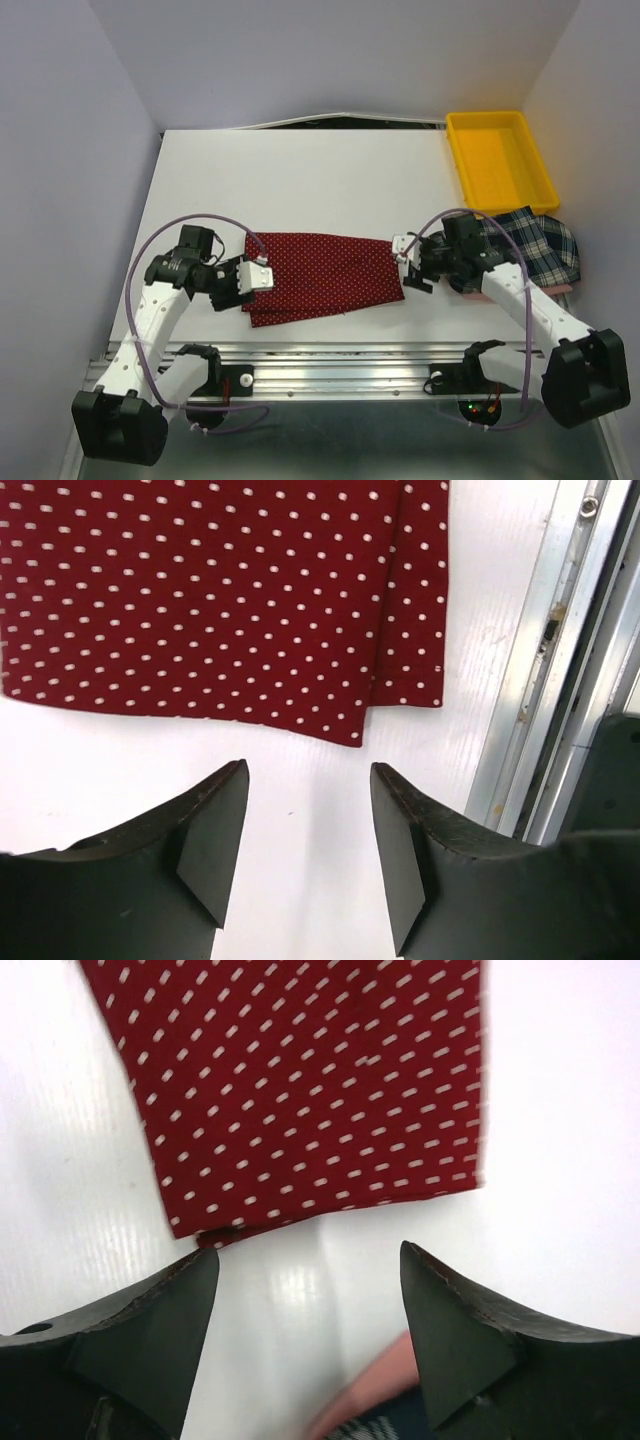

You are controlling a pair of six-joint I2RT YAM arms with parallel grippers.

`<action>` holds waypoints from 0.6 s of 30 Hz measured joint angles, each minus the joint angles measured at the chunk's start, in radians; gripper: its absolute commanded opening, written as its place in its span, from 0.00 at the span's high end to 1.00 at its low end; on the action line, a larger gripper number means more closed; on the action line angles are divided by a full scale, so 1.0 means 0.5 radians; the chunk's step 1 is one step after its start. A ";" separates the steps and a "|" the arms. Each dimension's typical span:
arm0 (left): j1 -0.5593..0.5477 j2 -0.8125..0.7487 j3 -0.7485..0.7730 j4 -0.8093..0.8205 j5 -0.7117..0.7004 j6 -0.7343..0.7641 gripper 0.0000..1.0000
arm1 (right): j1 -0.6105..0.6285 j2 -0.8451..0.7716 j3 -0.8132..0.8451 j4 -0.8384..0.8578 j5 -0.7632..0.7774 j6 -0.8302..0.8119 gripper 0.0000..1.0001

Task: Fold and stack the skirts
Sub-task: Fold the skirt

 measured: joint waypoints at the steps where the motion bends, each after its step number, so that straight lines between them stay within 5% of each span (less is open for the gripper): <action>1: 0.000 0.004 0.043 -0.015 -0.004 -0.011 0.39 | 0.000 0.005 0.101 -0.036 0.001 0.028 0.28; 5: -0.001 0.087 0.284 0.025 -0.007 -0.225 0.56 | 0.000 0.085 0.436 -0.058 -0.024 0.230 0.43; 9: -0.018 0.349 0.447 0.206 -0.015 -0.583 0.57 | 0.000 0.410 0.789 -0.087 -0.072 0.398 0.53; 18: -0.321 0.973 0.478 0.557 -0.137 -1.270 0.69 | 0.034 1.199 1.150 -0.269 -0.031 0.613 0.56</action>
